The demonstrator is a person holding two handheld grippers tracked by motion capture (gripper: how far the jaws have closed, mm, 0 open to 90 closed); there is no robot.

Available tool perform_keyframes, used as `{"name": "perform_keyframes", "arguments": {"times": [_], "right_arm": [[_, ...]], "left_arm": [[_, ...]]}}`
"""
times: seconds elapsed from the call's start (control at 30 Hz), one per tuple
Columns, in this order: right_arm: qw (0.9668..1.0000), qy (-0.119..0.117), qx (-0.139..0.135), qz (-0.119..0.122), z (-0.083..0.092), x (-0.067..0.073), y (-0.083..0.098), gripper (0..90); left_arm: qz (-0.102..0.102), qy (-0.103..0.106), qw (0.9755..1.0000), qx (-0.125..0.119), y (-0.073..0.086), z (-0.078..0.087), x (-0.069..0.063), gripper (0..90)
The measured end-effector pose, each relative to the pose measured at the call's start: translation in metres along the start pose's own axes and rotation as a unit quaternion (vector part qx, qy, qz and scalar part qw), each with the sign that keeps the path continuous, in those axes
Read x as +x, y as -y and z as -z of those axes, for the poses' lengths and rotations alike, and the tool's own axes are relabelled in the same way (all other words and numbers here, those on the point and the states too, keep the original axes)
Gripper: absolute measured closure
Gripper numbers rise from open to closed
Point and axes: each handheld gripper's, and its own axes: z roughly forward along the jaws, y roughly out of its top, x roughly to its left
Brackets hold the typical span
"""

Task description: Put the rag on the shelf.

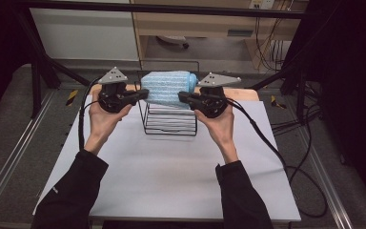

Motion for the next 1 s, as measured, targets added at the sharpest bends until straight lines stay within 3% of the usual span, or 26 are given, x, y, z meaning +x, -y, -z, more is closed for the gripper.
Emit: {"name": "perform_keyframes", "arguments": {"times": [0.33,0.67,0.87,1.0], "right_arm": [[0.9996,0.024,0.005,-0.011,-0.005,-0.012,0.018,89.3],[0.9992,0.037,-0.006,-0.017,-0.019,-0.021,0.031,87.8],[0.9992,0.038,-0.011,-0.011,-0.019,-0.020,0.032,83.2],[0.9992,0.030,-0.022,-0.014,-0.012,-0.017,0.029,76.2]], "left_arm": [[-0.007,-0.008,0.9998,0.017,0.014,-0.015,-0.002,89.9],[0.002,-0.025,0.9997,0.005,0.021,-0.032,0.003,89.9],[0.001,-0.020,0.9998,0.000,0.022,-0.027,0.002,88.9],[0.006,-0.017,0.9998,-0.007,0.019,-0.021,0.000,83.4]]}}
